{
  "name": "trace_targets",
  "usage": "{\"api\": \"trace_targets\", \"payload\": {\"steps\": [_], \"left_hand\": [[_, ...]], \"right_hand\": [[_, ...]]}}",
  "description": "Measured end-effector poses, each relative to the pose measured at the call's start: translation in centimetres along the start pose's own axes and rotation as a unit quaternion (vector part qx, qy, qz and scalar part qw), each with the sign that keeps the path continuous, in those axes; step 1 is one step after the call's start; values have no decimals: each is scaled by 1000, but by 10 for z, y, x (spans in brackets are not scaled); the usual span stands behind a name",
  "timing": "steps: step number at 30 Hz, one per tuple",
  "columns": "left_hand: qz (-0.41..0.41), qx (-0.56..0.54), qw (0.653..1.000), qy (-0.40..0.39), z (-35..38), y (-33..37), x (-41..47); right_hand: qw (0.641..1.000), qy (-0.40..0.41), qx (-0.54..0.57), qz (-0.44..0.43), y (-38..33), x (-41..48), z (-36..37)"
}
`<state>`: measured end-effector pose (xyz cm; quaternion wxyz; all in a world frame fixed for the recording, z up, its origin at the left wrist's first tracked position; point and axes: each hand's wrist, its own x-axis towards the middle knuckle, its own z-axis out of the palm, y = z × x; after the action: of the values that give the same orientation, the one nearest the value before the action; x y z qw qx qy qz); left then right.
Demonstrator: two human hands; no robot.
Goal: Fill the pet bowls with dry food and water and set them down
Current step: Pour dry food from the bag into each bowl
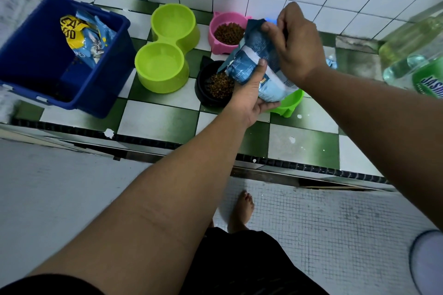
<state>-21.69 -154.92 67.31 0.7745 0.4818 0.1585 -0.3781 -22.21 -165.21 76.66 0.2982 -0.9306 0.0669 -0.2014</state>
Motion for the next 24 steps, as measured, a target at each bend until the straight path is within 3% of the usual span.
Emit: {"api": "trace_targets", "payload": {"steps": [4,11,24], "left_hand": [[7,15,1000,12,5,4,-3],[24,43,999,-6,30,1,-7],[-79,9,992,-97,105,-66,-10]], "right_hand": [[999,22,34,22,2,-5,-8],[1000,30,-4,7,17,-10,-43],[986,-16,-167,-2,74,-20,-86]]}}
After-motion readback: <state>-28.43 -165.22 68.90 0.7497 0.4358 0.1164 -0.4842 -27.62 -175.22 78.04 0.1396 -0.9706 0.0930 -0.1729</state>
